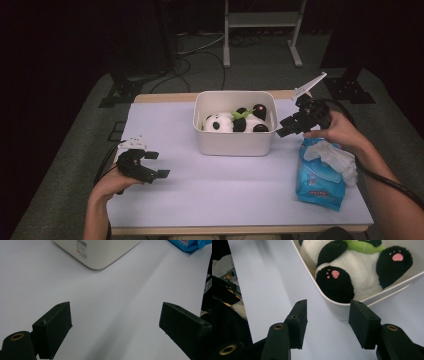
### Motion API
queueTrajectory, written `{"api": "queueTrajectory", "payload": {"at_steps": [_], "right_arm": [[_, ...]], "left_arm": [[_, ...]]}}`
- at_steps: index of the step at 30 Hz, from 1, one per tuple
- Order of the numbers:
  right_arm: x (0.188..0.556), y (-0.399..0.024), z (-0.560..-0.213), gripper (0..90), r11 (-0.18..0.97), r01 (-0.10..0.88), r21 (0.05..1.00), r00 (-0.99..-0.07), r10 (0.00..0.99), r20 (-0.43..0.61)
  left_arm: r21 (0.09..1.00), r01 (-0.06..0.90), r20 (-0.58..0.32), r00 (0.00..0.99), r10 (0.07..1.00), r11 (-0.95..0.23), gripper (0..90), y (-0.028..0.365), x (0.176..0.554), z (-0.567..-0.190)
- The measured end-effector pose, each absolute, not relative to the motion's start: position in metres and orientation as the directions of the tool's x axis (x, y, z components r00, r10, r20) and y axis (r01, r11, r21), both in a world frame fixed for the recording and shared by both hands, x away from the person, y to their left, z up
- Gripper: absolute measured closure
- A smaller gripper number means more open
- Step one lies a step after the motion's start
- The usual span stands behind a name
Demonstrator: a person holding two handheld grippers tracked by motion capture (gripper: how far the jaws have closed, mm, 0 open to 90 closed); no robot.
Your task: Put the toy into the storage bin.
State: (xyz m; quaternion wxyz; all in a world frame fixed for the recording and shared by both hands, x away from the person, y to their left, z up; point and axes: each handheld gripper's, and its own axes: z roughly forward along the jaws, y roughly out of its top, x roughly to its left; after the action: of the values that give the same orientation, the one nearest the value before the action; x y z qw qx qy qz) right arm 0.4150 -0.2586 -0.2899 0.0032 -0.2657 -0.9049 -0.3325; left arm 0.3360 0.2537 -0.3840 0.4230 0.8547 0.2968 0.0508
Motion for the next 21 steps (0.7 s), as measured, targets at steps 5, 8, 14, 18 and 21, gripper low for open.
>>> {"api": "queueTrajectory", "payload": {"at_steps": [5, 8, 14, 18, 21], "right_arm": [[0.408, -0.265, -0.297, 47.9, 0.624, 0.496, 0.603, -0.851, 0.487, 0.196], [0.404, -0.270, -0.300, 47.9, 0.618, 0.503, 0.604, -0.847, 0.491, 0.202], [0.397, -0.281, -0.306, 47.5, 0.602, 0.522, 0.605, -0.835, 0.506, 0.216], [0.391, -0.288, -0.314, 47.1, 0.594, 0.539, 0.597, -0.824, 0.518, 0.228], [0.386, -0.294, -0.320, 46.4, 0.589, 0.554, 0.588, -0.816, 0.525, 0.243]], "left_arm": [[0.753, 0.468, -0.170, 0.818, 0.550, -0.463, 9.9, 0.252, 0.336, -0.385], [0.751, 0.467, -0.169, 0.819, 0.549, -0.466, 10.0, 0.251, 0.335, -0.385], [0.753, 0.466, -0.168, 0.819, 0.549, -0.464, 9.9, 0.252, 0.335, -0.384], [0.750, 0.467, -0.168, 0.819, 0.548, -0.468, 10.0, 0.251, 0.335, -0.385], [0.752, 0.466, -0.168, 0.820, 0.547, -0.466, 9.9, 0.251, 0.335, -0.384]]}}
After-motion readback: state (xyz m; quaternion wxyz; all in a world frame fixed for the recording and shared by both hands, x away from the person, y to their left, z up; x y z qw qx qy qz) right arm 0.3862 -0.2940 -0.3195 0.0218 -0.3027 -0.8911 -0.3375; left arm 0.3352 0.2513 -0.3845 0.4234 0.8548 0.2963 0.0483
